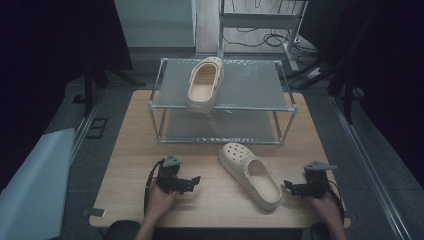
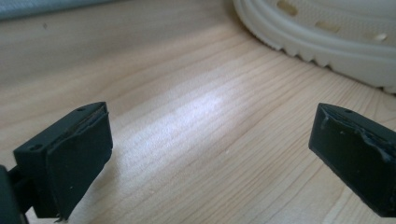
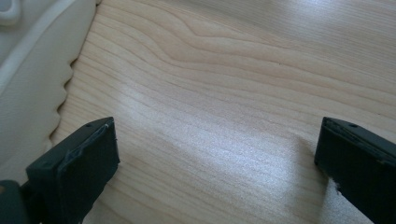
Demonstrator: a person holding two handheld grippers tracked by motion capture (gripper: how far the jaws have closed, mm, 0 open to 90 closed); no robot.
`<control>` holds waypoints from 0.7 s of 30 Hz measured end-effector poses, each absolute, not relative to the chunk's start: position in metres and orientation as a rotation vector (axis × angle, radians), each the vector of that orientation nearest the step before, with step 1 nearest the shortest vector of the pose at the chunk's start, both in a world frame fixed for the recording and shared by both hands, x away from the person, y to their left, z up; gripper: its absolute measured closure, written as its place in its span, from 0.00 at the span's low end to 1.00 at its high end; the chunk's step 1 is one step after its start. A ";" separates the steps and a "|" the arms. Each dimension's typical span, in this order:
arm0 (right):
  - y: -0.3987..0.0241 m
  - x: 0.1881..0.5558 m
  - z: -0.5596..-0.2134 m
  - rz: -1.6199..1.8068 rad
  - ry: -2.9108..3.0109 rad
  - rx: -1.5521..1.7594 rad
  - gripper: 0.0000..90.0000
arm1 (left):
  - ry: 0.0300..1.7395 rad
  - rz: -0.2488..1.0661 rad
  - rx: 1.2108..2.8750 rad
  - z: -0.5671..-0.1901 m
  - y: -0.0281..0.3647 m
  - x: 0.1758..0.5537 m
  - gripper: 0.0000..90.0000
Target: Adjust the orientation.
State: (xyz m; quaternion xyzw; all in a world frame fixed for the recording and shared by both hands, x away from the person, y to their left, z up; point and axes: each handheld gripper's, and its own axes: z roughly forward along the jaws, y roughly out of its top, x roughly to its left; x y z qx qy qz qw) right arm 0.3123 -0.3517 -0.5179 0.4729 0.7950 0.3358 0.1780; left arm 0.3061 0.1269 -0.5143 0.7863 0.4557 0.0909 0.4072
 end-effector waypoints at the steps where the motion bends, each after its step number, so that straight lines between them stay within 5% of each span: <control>1: -0.352 0.312 -0.517 0.954 2.245 1.348 0.00 | 1.148 0.239 1.996 -0.516 0.126 0.306 0.00; 21: -0.342 0.297 -0.502 0.957 2.294 1.277 0.02 | 1.141 0.392 2.177 -0.522 0.104 0.303 0.00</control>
